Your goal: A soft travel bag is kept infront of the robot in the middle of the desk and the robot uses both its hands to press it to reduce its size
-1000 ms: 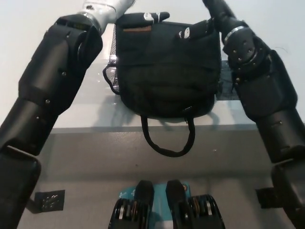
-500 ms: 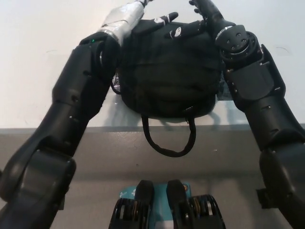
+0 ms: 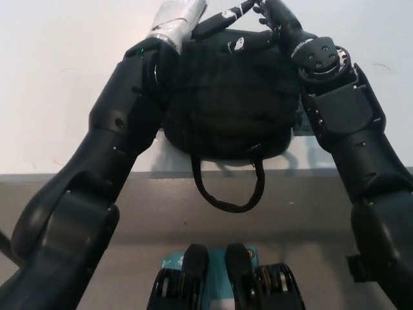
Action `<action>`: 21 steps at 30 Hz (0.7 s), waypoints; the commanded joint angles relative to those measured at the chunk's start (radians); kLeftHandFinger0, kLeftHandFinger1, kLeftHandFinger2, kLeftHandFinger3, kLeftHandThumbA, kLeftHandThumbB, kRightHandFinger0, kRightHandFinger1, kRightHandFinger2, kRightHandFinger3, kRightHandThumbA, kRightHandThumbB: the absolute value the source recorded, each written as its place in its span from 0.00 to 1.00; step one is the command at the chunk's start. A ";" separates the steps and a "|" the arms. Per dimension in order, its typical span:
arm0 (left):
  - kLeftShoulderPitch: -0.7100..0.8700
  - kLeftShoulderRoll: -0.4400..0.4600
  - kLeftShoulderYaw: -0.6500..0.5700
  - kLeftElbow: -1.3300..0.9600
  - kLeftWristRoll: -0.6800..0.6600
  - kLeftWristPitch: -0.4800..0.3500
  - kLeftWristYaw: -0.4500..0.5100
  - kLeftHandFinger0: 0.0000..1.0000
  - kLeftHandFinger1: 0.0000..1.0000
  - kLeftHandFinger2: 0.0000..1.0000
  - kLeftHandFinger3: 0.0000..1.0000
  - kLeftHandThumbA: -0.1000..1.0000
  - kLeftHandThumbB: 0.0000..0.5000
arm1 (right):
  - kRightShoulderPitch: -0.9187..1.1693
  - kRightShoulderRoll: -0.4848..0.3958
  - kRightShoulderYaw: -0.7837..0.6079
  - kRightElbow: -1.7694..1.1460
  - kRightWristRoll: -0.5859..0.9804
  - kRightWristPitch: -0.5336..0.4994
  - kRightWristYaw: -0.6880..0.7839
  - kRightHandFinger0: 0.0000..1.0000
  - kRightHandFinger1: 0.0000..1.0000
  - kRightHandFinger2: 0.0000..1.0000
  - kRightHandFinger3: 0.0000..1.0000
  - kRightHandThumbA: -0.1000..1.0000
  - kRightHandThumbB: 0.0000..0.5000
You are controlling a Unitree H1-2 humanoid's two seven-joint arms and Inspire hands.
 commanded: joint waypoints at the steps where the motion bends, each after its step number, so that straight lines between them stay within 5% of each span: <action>1: -0.023 0.001 0.001 0.006 -0.037 -0.014 0.095 1.00 1.00 1.00 1.00 1.00 0.69 | -0.036 0.010 0.010 0.010 0.032 -0.042 -0.035 1.00 1.00 1.00 1.00 1.00 0.30; 7: 0.002 -0.002 -0.044 0.057 -0.029 -0.001 0.093 1.00 1.00 1.00 1.00 1.00 0.64 | -0.019 0.019 0.024 0.106 0.039 -0.131 -0.054 1.00 1.00 1.00 1.00 1.00 0.36; 13: 0.056 -0.010 -0.083 0.100 -0.040 -0.025 0.112 1.00 1.00 1.00 1.00 1.00 0.58 | 0.035 0.031 0.056 0.148 0.027 -0.151 -0.066 1.00 1.00 1.00 1.00 1.00 0.21; 21: 0.210 -0.022 -0.103 0.150 -0.064 -0.095 0.161 1.00 1.00 1.00 1.00 1.00 0.61 | 0.143 0.050 0.107 0.233 0.018 -0.232 -0.085 1.00 1.00 1.00 1.00 1.00 0.37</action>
